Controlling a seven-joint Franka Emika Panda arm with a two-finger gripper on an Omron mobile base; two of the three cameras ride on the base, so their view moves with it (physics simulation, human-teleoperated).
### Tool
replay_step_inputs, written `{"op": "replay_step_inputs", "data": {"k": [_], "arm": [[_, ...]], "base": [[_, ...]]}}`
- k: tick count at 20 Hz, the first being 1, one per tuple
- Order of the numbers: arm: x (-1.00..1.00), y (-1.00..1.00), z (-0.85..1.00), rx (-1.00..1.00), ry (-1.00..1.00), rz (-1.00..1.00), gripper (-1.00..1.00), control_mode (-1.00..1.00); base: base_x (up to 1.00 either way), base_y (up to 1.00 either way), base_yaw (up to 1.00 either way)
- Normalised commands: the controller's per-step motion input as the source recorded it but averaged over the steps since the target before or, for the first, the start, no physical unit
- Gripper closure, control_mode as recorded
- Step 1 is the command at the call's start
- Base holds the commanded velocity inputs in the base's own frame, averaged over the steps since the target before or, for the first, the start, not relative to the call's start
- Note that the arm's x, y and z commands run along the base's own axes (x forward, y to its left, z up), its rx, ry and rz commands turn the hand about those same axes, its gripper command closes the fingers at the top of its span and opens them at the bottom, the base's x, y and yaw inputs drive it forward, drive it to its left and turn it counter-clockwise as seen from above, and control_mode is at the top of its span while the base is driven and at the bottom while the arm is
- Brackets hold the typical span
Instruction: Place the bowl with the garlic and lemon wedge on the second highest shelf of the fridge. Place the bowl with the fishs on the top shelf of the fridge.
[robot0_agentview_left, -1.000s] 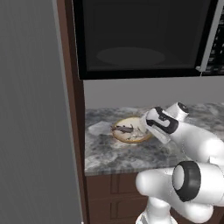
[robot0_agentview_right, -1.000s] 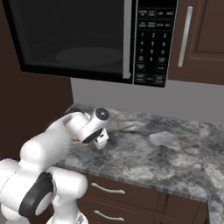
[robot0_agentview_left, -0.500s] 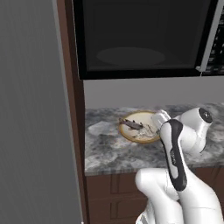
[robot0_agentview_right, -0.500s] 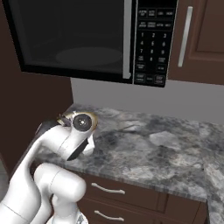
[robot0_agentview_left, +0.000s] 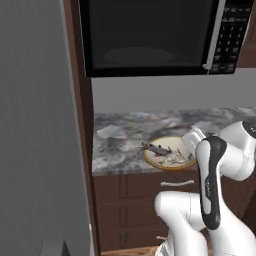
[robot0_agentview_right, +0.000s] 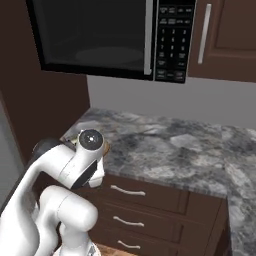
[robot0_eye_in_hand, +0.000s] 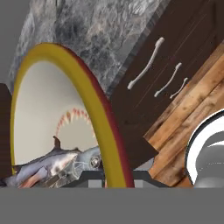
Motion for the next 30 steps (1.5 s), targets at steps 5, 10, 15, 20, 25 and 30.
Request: {"op": "replay_step_inputs", "data": {"k": [5, 10, 15, 20, 25, 30], "arm": [[0.0, 0.0, 0.0, 0.0, 0.0, 0.0, 1.0, 1.0], [0.0, 0.0, 0.0, 0.0, 0.0, 0.0, 1.0, 1.0], [0.0, 0.0, 0.0, 0.0, 0.0, 0.0, 1.0, 1.0], [0.0, 0.0, 0.0, 0.0, 0.0, 0.0, 1.0, 1.0], [0.0, 0.0, 0.0, 0.0, 0.0, 0.0, 1.0, 1.0], [0.0, 0.0, 0.0, 0.0, 0.0, 0.0, 1.0, 1.0]], "base": [[-1.0, -0.24, 0.0], [-1.0, -0.04, 0.0], [-1.0, 0.0, 0.0], [-1.0, 0.0, 0.06], [-1.0, 0.24, 0.39], [-0.74, 0.74, 0.66]]}}
